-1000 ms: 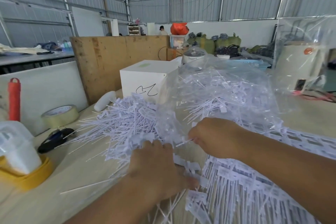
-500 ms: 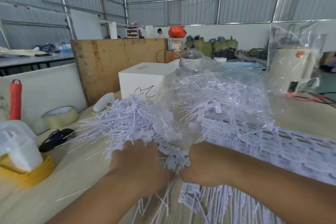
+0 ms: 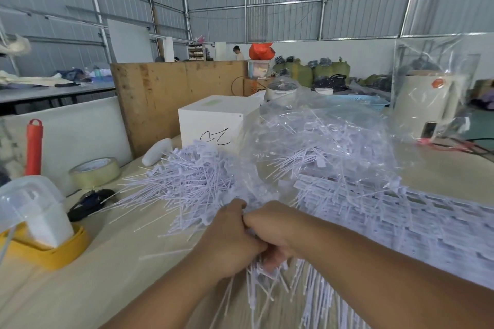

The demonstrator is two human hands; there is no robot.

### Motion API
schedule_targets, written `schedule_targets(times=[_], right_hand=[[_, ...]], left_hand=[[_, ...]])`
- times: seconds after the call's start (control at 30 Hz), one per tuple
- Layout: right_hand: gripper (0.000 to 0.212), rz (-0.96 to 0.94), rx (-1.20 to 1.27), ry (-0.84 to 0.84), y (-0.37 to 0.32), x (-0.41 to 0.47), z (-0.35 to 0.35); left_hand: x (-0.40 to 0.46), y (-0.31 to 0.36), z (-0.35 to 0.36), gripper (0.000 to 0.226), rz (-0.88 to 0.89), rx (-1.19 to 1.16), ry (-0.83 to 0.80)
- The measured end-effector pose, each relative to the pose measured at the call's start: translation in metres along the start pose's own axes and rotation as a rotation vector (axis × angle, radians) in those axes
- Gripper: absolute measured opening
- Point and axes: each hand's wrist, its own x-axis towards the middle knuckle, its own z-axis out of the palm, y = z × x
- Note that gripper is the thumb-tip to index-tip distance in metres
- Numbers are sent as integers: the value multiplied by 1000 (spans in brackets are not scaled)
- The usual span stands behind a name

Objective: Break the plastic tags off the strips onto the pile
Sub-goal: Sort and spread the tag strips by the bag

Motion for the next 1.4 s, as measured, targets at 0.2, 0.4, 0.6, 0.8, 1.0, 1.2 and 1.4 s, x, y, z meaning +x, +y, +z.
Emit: schedule_targets(times=[0.2,0.4,0.6,0.8,1.0,1.2,1.4], right_hand=[[27,151,-82,7,-6,19,9],[24,67,-3,62,-1,27,4],[19,62,178,-36,-5,25,3],[26,-28,495,-53,-10,29,10],[29,-58,598,59,-8,32,17],[34,-18,644,119,-15,37,18],[21,-15,565,152,-18,34,13]], left_hand=[[-3,8,-27,96,153,327,-61],[10,-2,-51,118,-25,661,91],[19,-22,-17,104,-152,512,50],[22,-20,0,84,-6,236,118],[22,-24,-1,64,81,-40,178],[28,-22,-11,69,144,111,161],[42,-21,-18,118,-67,503,99]])
